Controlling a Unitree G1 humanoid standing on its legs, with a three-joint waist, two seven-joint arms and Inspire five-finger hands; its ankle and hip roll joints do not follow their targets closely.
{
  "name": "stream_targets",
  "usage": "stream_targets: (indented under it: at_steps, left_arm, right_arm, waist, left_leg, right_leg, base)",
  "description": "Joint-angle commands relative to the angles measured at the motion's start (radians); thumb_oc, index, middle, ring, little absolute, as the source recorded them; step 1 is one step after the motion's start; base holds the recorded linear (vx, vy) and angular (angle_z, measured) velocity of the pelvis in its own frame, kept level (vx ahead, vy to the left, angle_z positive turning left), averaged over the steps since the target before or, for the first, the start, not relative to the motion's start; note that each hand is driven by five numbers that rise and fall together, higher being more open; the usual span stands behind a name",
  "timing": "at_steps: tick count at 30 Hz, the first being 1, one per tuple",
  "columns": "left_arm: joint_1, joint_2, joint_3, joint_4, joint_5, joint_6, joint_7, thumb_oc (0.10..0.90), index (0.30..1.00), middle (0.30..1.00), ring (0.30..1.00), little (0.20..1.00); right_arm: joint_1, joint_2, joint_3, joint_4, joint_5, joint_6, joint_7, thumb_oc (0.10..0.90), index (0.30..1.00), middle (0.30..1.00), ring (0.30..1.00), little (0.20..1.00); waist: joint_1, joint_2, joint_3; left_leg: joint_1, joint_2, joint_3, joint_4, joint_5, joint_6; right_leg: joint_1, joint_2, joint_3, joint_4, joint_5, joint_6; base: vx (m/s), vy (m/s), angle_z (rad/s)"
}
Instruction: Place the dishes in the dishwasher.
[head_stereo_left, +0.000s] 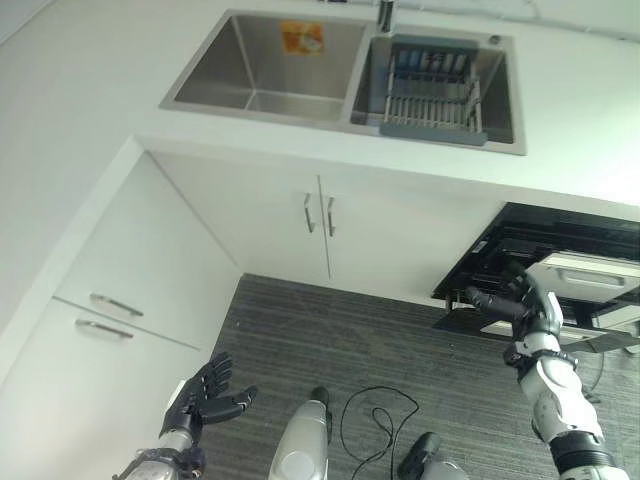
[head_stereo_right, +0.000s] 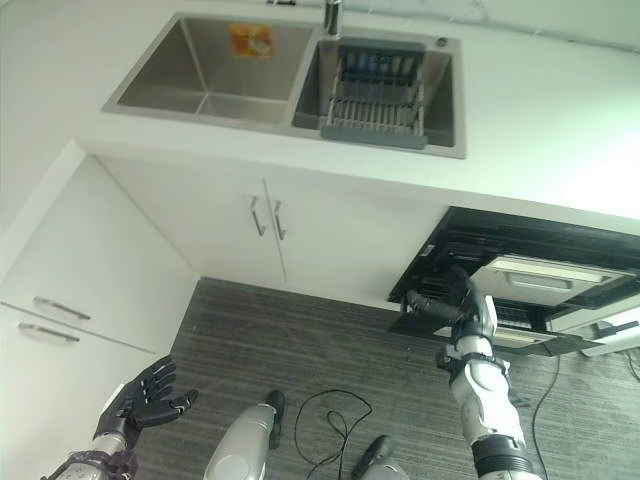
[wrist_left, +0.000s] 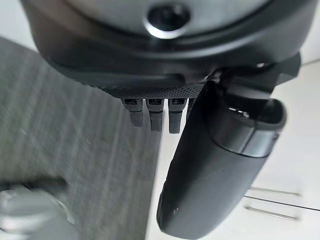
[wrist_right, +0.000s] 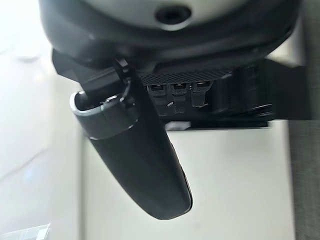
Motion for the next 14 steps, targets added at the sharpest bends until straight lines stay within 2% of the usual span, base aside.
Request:
stream_targets:
  at_steps: [1, 5, 8, 14]
  left_arm:
    - [0.046, 0.085, -0.015, -0.040, -0.068, -0.013, -0.036, 0.800, 0.900, 0.900, 0.900, 0.900]
    - [0.023, 0.050, -0.035, 0.007, -0.100, 0.007, -0.076, 0.800, 0.900, 0.900, 0.900, 0.900]
    - [-0.027, -0.002, -0.050, 0.162, -0.039, -0.034, -0.047, 0.800, 0.900, 0.900, 0.900, 0.900]
    - [-0.101, -0.040, -0.023, 0.277, -0.011, -0.059, -0.013, 0.800, 0.900, 0.900, 0.900, 0.900]
  right_arm:
    - [-0.070, -0.085, -0.049, 0.012, 0.048, -0.123, 0.067, 0.800, 0.900, 0.900, 0.900, 0.900]
    - [-0.001, -0.034, 0.012, 0.072, 0.023, -0.105, 0.181, 0.800, 0.900, 0.900, 0.900, 0.900]
    - [0.047, 0.028, 0.064, 0.226, 0.040, -0.102, 0.326, 0.800, 0.900, 0.900, 0.900, 0.900]
    - [0.104, 0.096, 0.100, 0.348, -0.046, -0.140, 0.399, 0.800, 0.900, 0.900, 0.900, 0.900]
  waist:
    - [0.014, -0.011, -0.086]
    - [-0.028, -0.027, -0.112]
    - [-0.069, -0.043, -0.153]
    - [-0.114, -0.052, -0.198]
  left_leg:
    - [0.081, 0.048, 0.072, -0.108, -0.020, -0.040]
    - [0.111, 0.076, 0.105, -0.108, -0.030, -0.046]
    - [0.148, 0.101, 0.135, -0.108, -0.040, -0.051]
    - [0.182, 0.119, 0.167, -0.108, -0.043, -0.056]
  right_leg:
    - [0.047, -0.073, 0.064, 0.043, -0.014, 0.090]
    - [0.036, -0.051, 0.092, 0.043, -0.036, 0.087]
    - [0.030, -0.020, 0.118, 0.043, -0.069, 0.074]
    - [0.031, 0.019, 0.146, 0.043, -0.092, 0.051]
  base:
    - [-0.19, -0.059, -0.38]
    - [-0.12, -0.039, -0.36]
    - [-0.11, -0.013, -0.55]
    - [-0.05, -0.001, -0.24]
